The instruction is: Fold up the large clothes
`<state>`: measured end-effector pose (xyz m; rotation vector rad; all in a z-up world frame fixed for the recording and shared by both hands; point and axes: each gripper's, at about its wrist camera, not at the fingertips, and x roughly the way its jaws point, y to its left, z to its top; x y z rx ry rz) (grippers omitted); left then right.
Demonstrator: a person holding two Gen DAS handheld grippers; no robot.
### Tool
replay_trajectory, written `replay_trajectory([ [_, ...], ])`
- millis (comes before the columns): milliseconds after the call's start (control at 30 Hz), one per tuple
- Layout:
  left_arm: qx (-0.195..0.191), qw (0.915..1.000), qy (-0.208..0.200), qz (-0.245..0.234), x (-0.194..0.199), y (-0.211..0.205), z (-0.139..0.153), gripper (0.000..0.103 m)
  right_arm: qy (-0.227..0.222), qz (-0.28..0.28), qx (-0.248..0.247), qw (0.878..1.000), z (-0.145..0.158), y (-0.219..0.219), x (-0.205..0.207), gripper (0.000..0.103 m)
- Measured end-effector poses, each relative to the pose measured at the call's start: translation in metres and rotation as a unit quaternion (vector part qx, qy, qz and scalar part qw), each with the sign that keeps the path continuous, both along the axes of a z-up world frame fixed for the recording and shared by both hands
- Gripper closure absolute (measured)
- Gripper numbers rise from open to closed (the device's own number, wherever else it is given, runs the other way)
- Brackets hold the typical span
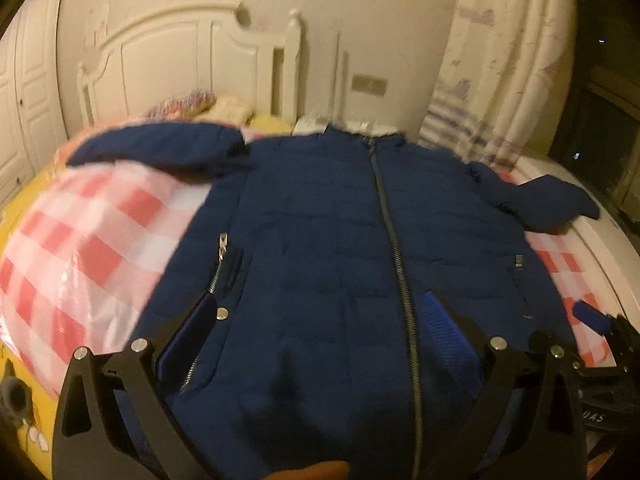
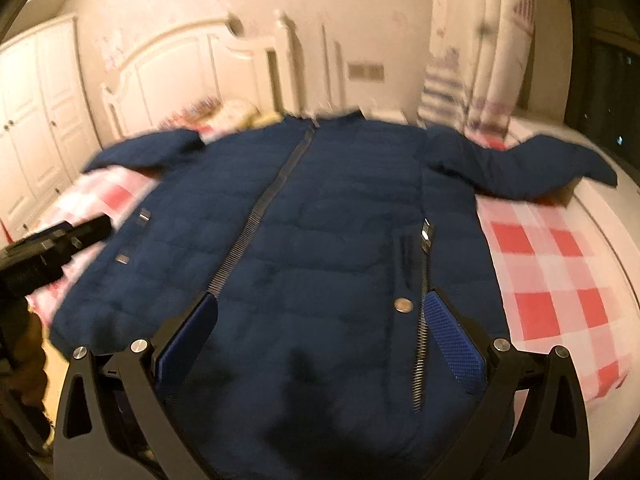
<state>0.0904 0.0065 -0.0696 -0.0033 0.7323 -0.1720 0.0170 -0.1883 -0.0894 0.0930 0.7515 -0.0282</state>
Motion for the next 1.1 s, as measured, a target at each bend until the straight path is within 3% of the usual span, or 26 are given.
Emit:
replay_trajectory([
  [133,0.063,0.9979,0.015,0.008,0.042,-0.013,-0.022,0.002,0.028,-0.023,0.025,0.999,-0.017,-0.033,0.021,0.004],
  [267,0.133,0.9908,0.012,-0.023,0.091,-0.031,-0.034,0.002,0.055,-0.058,0.058,0.995,-0.019,-0.081,0.051,0.004],
  [400,0.157,0.9861,0.029,-0.046,0.153,-0.042,-0.051,0.002,0.048,-0.116,0.079,0.989,-0.012,-0.142,0.078,0.004],
  [533,0.160,0.9853,0.047,-0.034,0.196,-0.041,-0.066,0.002,0.044,-0.202,0.105,0.973,-0.014,-0.218,0.104,0.004],
  [633,0.128,0.9891,0.068,-0.023,0.219,-0.031,-0.078,0.002,0.029,-0.246,0.120,0.961,-0.019,-0.264,0.121,0.004],
  [800,0.062,0.9940,0.087,-0.024,0.230,-0.014,-0.089,0.002,0.022,-0.303,0.133,0.943,-0.036,-0.328,0.157,0.004],
  [900,0.067,0.9937,0.086,-0.023,0.228,-0.019,-0.090,0.002,0.028,-0.322,0.132,0.937,-0.048,-0.356,0.184,0.005],
  [967,0.067,0.9937,0.087,-0.021,0.228,-0.021,-0.090,0.002,0.022,-0.319,0.129,0.939,-0.050,-0.362,0.193,0.024],
  [1000,0.066,0.9938,0.087,-0.021,0.227,-0.021,-0.090,0.002,0.019,-0.314,0.125,0.941,-0.050,-0.365,0.200,0.046],
  [1033,0.065,0.9938,0.088,-0.020,0.226,-0.021,-0.090,0.002,0.013,-0.314,0.119,0.942,-0.048,-0.364,0.202,0.060],
  [1100,0.067,0.9938,0.088,-0.018,0.227,-0.023,-0.090,0.002,-0.021,-0.305,0.105,0.946,-0.035,-0.355,0.204,0.073],
])
